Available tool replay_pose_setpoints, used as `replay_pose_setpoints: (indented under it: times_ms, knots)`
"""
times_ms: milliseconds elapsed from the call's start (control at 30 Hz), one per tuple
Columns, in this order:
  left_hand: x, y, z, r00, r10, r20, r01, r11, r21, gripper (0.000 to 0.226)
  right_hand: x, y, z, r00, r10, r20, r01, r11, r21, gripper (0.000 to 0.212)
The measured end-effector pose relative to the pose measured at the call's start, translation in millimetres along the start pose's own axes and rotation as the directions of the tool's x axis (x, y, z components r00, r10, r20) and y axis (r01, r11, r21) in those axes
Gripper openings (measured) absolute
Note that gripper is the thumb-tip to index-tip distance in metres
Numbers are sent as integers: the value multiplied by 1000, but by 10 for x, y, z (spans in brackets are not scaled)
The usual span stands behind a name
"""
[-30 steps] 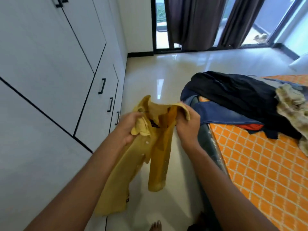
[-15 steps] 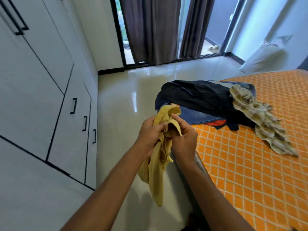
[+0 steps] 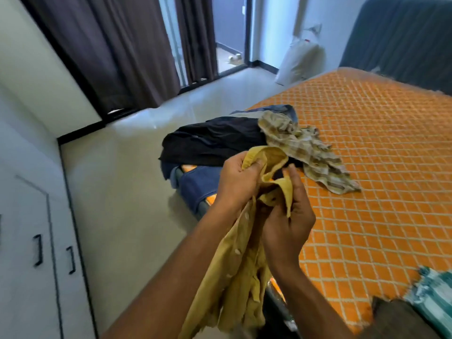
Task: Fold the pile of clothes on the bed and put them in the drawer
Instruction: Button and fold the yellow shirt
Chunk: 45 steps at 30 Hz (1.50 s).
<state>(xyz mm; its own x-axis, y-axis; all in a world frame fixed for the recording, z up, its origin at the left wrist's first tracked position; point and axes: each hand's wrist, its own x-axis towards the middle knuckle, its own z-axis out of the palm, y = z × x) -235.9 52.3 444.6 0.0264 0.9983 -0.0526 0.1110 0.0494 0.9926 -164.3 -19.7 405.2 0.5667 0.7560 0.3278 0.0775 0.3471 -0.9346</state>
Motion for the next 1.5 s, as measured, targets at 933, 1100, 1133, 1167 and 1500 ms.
replay_pose_setpoints:
  times_ms: [933,1100,1133,1167,1500]
  knots:
    - [1886,-4116,1407,702,-712,4,276,277,920,45,332,4212,-1537,341,868,-359,-733,7,-680,91]
    - [1883,-4091,1329,633,-751,187,89,310,946,27,143,4406,-1587,421,828,-371,-723,59,-689,49]
    - [1878,-4090,1308,634,-749,192,68,301,951,27,165,4446,-1671,448,804,-392,-772,127,-622,37]
    - [1877,-4088,1276,641,-743,192,64,301,952,24,222,4471,-1792,481,764,-430,-804,189,-564,29]
    - [1933,-4075,1105,614,-765,194,-7,241,970,25,2652,3945,-3386,753,123,-646,-649,292,-702,43]
